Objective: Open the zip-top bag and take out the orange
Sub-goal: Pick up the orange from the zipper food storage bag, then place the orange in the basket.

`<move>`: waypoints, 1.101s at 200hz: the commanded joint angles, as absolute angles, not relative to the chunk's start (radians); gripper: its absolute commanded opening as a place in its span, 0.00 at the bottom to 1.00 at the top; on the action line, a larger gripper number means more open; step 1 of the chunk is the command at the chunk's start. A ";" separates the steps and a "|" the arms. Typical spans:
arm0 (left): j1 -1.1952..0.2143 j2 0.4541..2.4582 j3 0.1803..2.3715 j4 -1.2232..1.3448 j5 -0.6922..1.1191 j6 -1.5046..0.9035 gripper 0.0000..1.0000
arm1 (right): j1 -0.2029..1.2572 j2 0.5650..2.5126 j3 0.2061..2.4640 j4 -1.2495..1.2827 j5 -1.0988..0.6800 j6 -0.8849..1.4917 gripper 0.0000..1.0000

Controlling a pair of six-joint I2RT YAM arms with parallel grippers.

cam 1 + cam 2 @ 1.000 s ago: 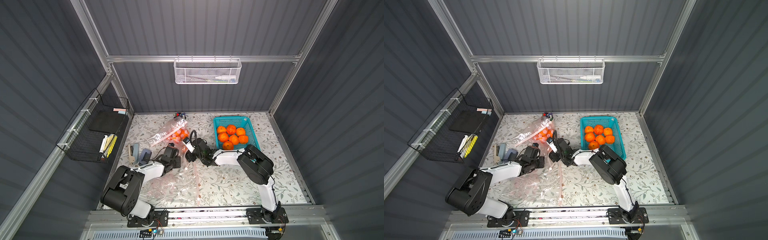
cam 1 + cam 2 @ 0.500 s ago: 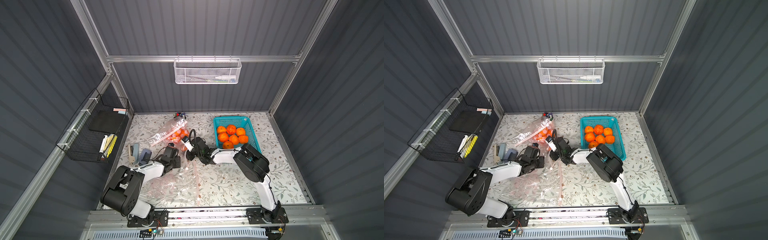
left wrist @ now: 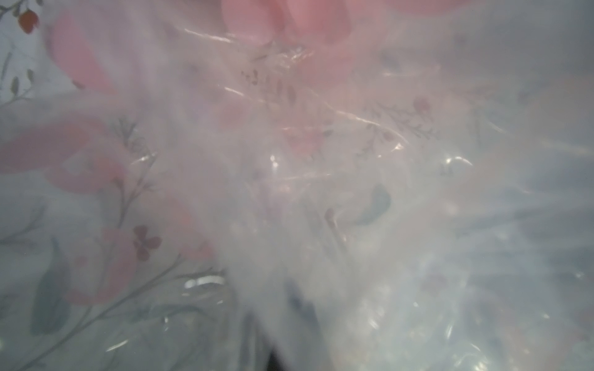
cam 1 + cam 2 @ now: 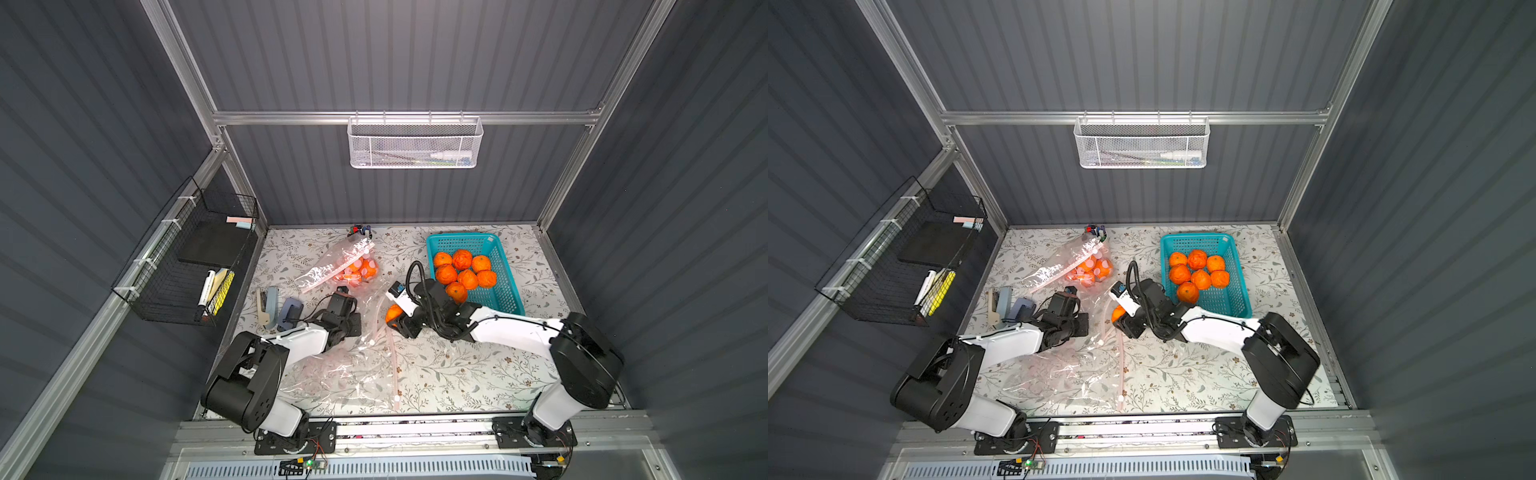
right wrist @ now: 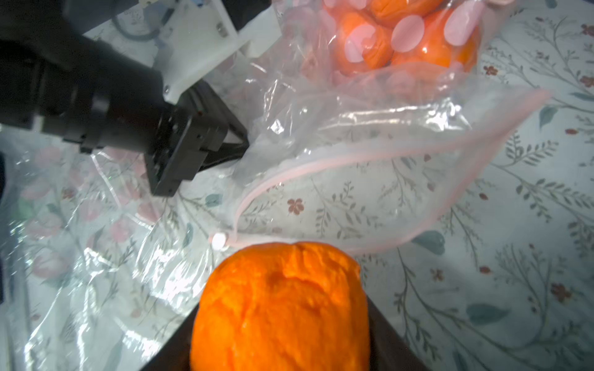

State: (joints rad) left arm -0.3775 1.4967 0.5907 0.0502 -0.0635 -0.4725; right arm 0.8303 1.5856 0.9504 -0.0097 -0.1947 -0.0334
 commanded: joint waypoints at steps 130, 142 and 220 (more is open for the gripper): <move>-0.373 1.493 0.562 -0.006 -0.059 -0.474 0.00 | 0.224 1.433 1.021 -0.505 0.005 0.246 0.47; -0.373 1.492 0.559 -0.003 -0.060 -0.476 0.00 | 0.216 1.484 1.035 -0.510 -0.001 0.257 0.48; -0.373 1.494 0.562 -0.003 -0.058 -0.474 0.00 | 0.178 1.720 1.124 -0.432 -0.088 0.285 0.46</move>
State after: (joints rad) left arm -0.3775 1.4891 0.5812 0.0559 -0.0631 -0.4725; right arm 0.1932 1.6505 1.0481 -0.4656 -0.0231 0.2615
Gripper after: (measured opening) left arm 0.046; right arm 0.592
